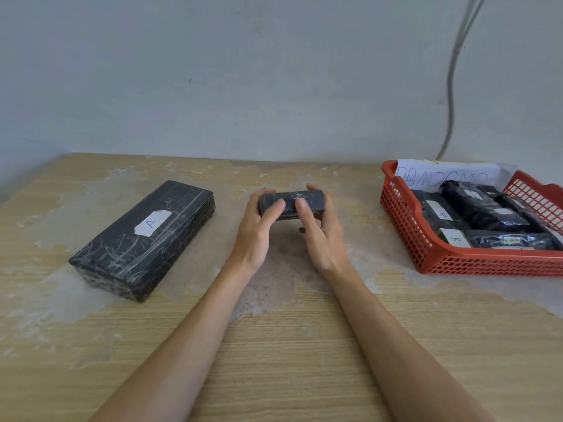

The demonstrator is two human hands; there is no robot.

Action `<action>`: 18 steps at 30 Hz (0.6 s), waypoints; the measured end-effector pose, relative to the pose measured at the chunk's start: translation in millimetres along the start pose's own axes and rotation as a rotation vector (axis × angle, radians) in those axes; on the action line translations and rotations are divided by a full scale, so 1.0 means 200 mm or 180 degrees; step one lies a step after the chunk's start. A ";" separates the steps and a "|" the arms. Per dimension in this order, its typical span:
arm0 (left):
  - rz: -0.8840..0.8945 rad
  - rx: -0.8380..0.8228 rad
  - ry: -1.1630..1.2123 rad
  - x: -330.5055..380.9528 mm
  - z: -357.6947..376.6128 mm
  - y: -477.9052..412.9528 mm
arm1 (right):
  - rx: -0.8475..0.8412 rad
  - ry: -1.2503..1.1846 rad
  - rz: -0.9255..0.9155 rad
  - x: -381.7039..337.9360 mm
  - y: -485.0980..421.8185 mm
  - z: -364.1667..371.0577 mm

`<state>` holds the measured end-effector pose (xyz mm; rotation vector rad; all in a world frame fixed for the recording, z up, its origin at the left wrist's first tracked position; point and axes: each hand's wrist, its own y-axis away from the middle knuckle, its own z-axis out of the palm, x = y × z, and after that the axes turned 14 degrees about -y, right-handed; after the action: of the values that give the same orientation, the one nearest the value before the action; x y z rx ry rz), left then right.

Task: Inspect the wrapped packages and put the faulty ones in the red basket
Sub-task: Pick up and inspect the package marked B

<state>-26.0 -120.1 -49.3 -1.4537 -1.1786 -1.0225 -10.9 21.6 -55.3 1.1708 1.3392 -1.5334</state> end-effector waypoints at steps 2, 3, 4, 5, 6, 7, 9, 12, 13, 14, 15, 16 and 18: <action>-0.0169 0.0240 -0.0070 0.02 -0.01 0.01 | -0.0094 0.0212 -0.0065 -0.01 0.00 -0.01; -0.0247 0.0334 -0.0149 0.02 -0.02 0.00 | -0.0093 0.0330 -0.0084 -0.02 0.00 -0.02; -0.0292 0.0357 -0.0189 0.02 -0.03 0.00 | -0.0054 0.0425 -0.0093 -0.03 0.00 -0.02; -0.0313 0.0302 -0.0177 0.02 -0.03 0.01 | 0.0008 0.0486 -0.0084 -0.03 -0.01 -0.02; -0.0323 0.0238 -0.0174 0.02 -0.03 0.01 | 0.0084 0.0522 -0.0090 -0.03 -0.01 -0.01; -0.0301 0.0260 -0.0163 0.00 -0.03 0.00 | 0.0161 0.0540 -0.0104 -0.03 -0.01 -0.01; -0.0234 0.0376 -0.0230 0.00 -0.01 0.00 | 0.0261 0.0451 -0.0061 -0.03 0.00 -0.01; -0.0177 0.0307 -0.0141 0.01 0.00 0.01 | 0.0231 0.0312 0.0001 -0.05 0.01 -0.01; -0.0174 0.0248 0.0038 0.00 0.00 0.01 | 0.0216 0.0310 0.0025 -0.05 0.01 0.00; -0.0189 0.0194 0.0157 0.00 0.00 0.01 | 0.0221 0.0296 0.0035 -0.05 0.01 0.00; -0.0221 0.0161 0.0186 0.00 -0.01 0.01 | 0.0224 0.0267 0.0033 -0.05 0.02 0.01; -0.0249 0.0182 0.0128 0.00 -0.01 0.01 | 0.0200 0.0223 0.0030 -0.05 0.01 0.01; -0.0288 0.0262 0.0044 0.00 -0.01 0.00 | 0.0051 0.0204 0.0061 -0.03 0.01 0.00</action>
<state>-25.4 -121.6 -49.1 -1.3374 -1.2717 -1.0317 -6.7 21.2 -49.4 1.2486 1.3559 -1.5069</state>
